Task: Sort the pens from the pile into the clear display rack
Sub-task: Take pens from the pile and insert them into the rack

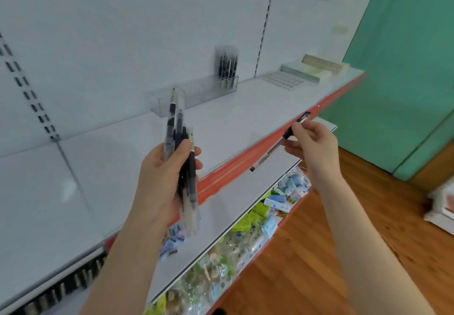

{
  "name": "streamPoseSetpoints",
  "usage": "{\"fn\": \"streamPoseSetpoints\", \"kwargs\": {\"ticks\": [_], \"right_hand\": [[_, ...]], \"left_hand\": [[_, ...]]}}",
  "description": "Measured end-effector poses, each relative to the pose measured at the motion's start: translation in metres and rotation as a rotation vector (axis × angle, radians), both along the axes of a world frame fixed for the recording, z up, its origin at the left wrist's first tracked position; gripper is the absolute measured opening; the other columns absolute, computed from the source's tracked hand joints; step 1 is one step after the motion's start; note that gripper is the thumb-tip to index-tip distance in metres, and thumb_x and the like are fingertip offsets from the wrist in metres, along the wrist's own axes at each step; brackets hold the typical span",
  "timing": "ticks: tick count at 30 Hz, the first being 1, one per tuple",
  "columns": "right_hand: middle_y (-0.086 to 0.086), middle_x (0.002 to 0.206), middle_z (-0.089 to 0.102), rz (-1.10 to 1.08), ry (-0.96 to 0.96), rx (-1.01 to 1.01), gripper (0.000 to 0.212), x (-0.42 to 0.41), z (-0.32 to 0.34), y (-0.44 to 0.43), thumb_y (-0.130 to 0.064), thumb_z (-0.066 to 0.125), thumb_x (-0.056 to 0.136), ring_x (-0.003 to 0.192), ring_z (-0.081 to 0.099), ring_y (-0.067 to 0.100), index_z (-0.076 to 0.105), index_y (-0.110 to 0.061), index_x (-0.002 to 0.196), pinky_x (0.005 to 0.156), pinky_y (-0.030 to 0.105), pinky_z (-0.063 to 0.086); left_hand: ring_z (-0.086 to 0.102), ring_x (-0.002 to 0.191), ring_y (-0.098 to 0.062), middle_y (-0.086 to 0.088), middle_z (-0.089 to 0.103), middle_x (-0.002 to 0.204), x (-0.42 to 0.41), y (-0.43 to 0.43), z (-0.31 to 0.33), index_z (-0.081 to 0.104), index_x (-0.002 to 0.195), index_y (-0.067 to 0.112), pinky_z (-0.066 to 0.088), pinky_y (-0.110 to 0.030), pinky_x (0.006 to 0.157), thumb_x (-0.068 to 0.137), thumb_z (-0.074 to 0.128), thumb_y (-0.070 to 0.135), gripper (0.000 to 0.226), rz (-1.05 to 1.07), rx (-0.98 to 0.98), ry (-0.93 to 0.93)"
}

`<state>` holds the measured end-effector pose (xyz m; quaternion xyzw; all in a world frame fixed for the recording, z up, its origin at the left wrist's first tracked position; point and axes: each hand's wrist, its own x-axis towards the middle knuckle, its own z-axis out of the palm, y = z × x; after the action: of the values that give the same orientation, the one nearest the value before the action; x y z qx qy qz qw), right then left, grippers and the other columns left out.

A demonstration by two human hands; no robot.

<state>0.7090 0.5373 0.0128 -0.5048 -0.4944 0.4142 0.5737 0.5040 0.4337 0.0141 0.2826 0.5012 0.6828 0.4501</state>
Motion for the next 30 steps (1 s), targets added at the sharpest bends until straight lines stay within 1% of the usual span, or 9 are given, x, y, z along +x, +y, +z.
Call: {"fn": "streamPoseSetpoints", "kwargs": {"ticks": [6,11,15,18,20,23,26,28,30], "right_hand": [[0.0,0.083,0.07,0.099,-0.002,0.017,0.014,-0.01,0.016,0.094,-0.017,0.054,0.091,0.063,0.069,0.014,0.051,-0.011,0.103,0.064,0.026,0.058],[-0.002,0.081,0.07,0.211,0.033,0.033,0.008,-0.027,0.024,0.152,-0.016,0.054,0.091,0.062,0.07,0.016,0.051,-0.013,0.098,0.062,0.026,0.057],[0.006,0.085,0.068,0.345,0.052,0.029,0.016,-0.055,0.026,0.184,-0.015,0.053,0.091,0.065,0.07,0.018,0.05,-0.005,0.103,0.061,0.023,0.057],[0.006,0.081,0.066,0.479,0.062,0.042,0.006,-0.086,0.035,0.205,-0.015,0.053,0.092,0.064,0.07,0.016,0.049,-0.01,0.092,0.062,0.022,0.057],[0.004,0.078,0.066,0.576,0.065,0.079,0.007,-0.11,0.042,0.218,-0.014,0.052,0.092,0.064,0.07,0.016,0.049,-0.012,0.087,0.062,0.023,0.056],[0.01,0.086,0.066,0.72,0.048,0.146,0.008,-0.149,0.049,0.233,-0.013,0.05,0.093,0.063,0.07,0.014,0.046,-0.015,0.086,0.062,0.024,0.055],[0.016,0.095,0.065,0.825,0.026,0.212,0.012,-0.185,0.053,0.242,-0.014,0.05,0.093,0.062,0.069,0.013,0.043,-0.02,0.084,0.063,0.025,0.056],[0.014,0.095,0.065,0.879,0.0,0.264,0.015,-0.206,0.054,0.246,-0.014,0.051,0.092,0.063,0.068,0.015,0.043,-0.022,0.083,0.065,0.026,0.056],[0.011,0.091,0.064,0.938,-0.051,0.321,0.011,-0.222,0.054,0.246,-0.014,0.051,0.092,0.066,0.067,0.016,0.044,-0.02,0.086,0.065,0.025,0.055]], "left_hand": [[0.057,0.051,-0.006,0.007,0.066,0.064,0.009,0.083,0.005,0.061,0.087,0.013,0.046,-0.018,0.044,0.091,0.054,0.017,0.009,0.117,0.06,-0.068],[0.057,0.052,-0.005,0.008,0.067,0.063,0.009,0.122,0.009,0.061,0.088,0.012,0.046,-0.018,0.044,0.091,0.054,0.018,0.01,0.232,0.066,-0.099],[0.057,0.054,-0.006,0.007,0.066,0.064,0.003,0.133,0.009,0.062,0.086,0.012,0.046,-0.02,0.044,0.092,0.053,0.019,0.013,0.33,0.049,-0.082],[0.057,0.052,-0.006,0.007,0.066,0.06,-0.004,0.135,0.01,0.062,0.083,0.011,0.046,-0.02,0.043,0.092,0.052,0.019,0.016,0.432,0.044,-0.064],[0.057,0.051,-0.005,0.008,0.065,0.056,-0.007,0.136,0.011,0.061,0.082,0.011,0.046,-0.019,0.043,0.093,0.052,0.019,0.017,0.515,0.044,-0.055],[0.057,0.05,-0.004,0.008,0.065,0.056,-0.008,0.137,0.01,0.061,0.082,0.01,0.047,-0.019,0.045,0.093,0.052,0.019,0.017,0.645,0.048,-0.054],[0.058,0.054,-0.004,0.007,0.066,0.063,-0.004,0.138,0.01,0.061,0.083,0.01,0.046,-0.023,0.051,0.092,0.052,0.018,0.015,0.774,0.05,-0.057],[0.059,0.055,-0.004,0.004,0.066,0.07,-0.002,0.14,0.01,0.061,0.086,0.009,0.045,-0.024,0.054,0.092,0.053,0.017,0.013,0.843,0.06,-0.066],[0.06,0.056,-0.004,0.004,0.066,0.073,0.001,0.142,0.01,0.061,0.089,0.008,0.046,-0.022,0.053,0.092,0.053,0.016,0.012,0.883,0.062,-0.068]]}}
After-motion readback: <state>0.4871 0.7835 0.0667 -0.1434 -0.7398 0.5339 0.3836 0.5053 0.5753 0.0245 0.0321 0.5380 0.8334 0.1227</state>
